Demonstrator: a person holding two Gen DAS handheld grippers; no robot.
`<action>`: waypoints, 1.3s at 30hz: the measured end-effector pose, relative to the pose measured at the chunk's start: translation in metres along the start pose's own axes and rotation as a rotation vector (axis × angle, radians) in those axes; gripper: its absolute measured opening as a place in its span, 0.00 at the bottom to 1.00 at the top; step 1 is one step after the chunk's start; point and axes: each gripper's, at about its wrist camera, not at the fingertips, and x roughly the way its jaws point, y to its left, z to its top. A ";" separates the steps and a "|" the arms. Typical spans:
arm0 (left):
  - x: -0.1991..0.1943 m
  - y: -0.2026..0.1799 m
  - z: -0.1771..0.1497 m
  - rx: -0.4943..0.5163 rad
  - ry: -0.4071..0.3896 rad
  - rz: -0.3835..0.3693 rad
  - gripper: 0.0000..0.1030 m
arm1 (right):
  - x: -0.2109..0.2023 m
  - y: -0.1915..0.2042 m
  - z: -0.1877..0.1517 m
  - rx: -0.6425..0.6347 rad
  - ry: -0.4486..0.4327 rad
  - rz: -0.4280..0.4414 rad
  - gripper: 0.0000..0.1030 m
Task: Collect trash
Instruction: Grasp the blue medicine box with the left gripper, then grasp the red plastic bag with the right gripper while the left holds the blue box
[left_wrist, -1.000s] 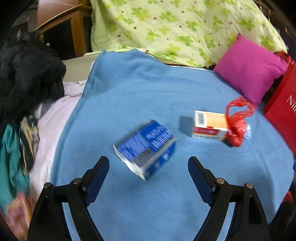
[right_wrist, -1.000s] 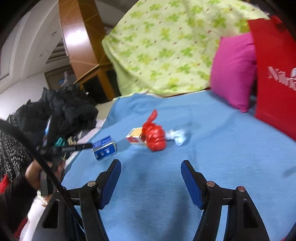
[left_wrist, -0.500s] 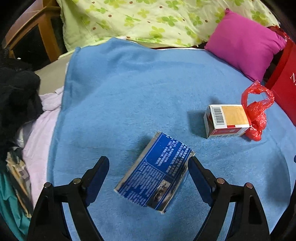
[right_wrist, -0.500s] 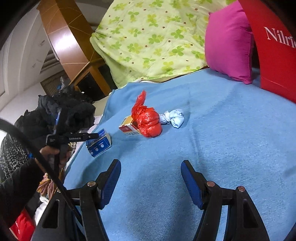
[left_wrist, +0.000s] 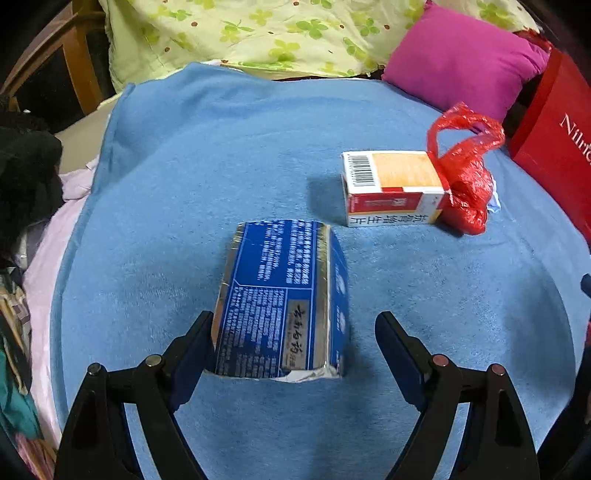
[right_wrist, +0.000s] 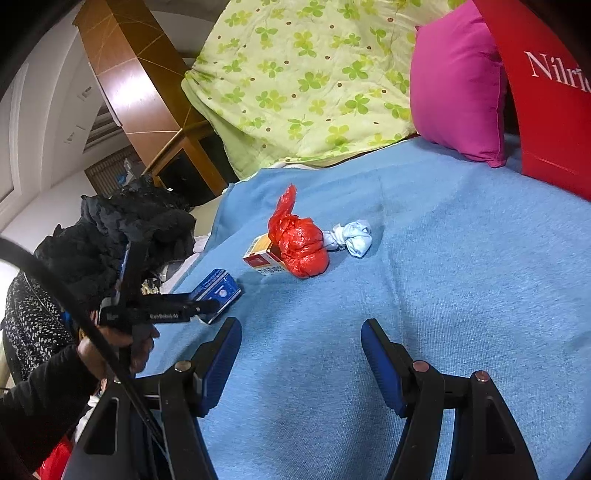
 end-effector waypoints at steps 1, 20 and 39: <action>0.000 -0.004 -0.001 -0.004 0.004 0.011 0.84 | -0.001 0.000 0.000 0.001 -0.001 0.001 0.69; -0.020 -0.030 -0.020 -0.239 -0.061 0.103 0.55 | -0.006 0.000 0.000 0.001 -0.013 -0.001 0.69; -0.041 -0.021 -0.043 -0.425 -0.205 0.161 0.55 | 0.104 0.036 0.072 -0.166 0.118 -0.138 0.69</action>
